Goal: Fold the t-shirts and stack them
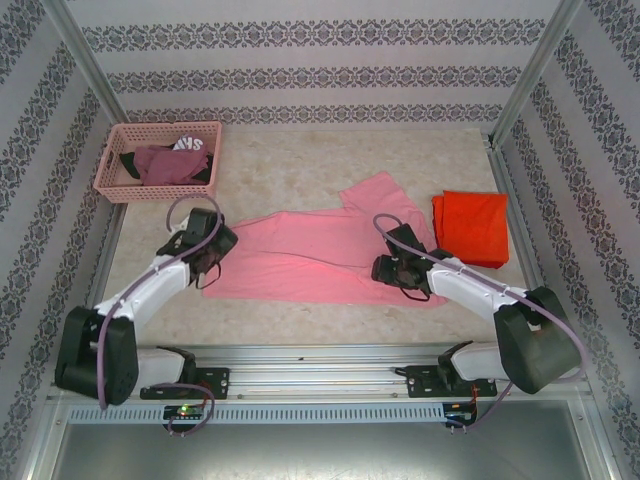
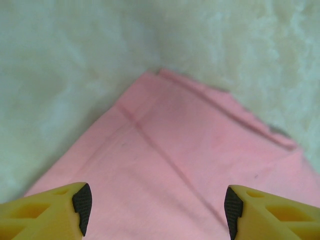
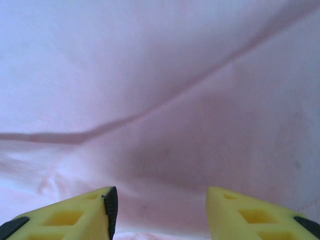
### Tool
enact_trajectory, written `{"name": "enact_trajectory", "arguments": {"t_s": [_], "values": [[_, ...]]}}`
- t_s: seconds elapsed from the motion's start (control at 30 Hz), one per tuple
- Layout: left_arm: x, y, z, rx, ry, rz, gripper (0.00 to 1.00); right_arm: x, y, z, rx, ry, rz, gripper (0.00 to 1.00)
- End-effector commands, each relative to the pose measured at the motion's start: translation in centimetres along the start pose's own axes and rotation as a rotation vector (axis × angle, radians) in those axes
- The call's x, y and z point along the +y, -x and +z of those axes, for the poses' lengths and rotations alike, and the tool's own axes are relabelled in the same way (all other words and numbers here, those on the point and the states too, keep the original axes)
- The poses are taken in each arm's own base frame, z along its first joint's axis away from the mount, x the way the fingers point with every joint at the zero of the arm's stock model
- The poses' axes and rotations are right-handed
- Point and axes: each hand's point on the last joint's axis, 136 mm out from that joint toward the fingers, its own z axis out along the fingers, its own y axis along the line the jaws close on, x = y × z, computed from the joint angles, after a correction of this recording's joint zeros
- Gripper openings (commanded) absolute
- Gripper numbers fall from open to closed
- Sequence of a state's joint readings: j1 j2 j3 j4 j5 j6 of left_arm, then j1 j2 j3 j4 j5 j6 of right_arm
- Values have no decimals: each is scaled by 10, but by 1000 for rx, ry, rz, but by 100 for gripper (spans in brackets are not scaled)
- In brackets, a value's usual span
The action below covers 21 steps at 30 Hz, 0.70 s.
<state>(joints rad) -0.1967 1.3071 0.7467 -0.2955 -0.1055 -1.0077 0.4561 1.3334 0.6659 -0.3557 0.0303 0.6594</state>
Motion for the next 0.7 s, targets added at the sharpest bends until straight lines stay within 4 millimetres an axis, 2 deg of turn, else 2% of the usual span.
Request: {"name": "enact_trajectory", "arguments": {"t_s": [0.0, 0.1, 0.27, 0.37, 0.5, 0.57, 0.67], "values": [[-9, 10, 15, -12, 72, 53, 70, 17, 32, -15, -95, 31, -39, 50], [-22, 15, 35, 4, 99, 70, 63, 29, 48, -16, -113, 53, -42, 50], [-37, 17, 65, 64, 152, 78, 60, 43, 58, -11, -107, 89, -45, 50], [-42, 8, 81, 116, 148, 59, 57, 50, 65, -9, -108, 97, -42, 50], [-39, -10, 100, 182, 147, 34, 51, 61, 79, -9, -120, 116, -48, 50], [-36, -18, 104, 216, 159, 35, 43, 70, 87, -8, -120, 136, -66, 50], [-30, -26, 105, 241, 168, 27, 26, 90, 101, -7, -125, 178, -105, 51]]}}
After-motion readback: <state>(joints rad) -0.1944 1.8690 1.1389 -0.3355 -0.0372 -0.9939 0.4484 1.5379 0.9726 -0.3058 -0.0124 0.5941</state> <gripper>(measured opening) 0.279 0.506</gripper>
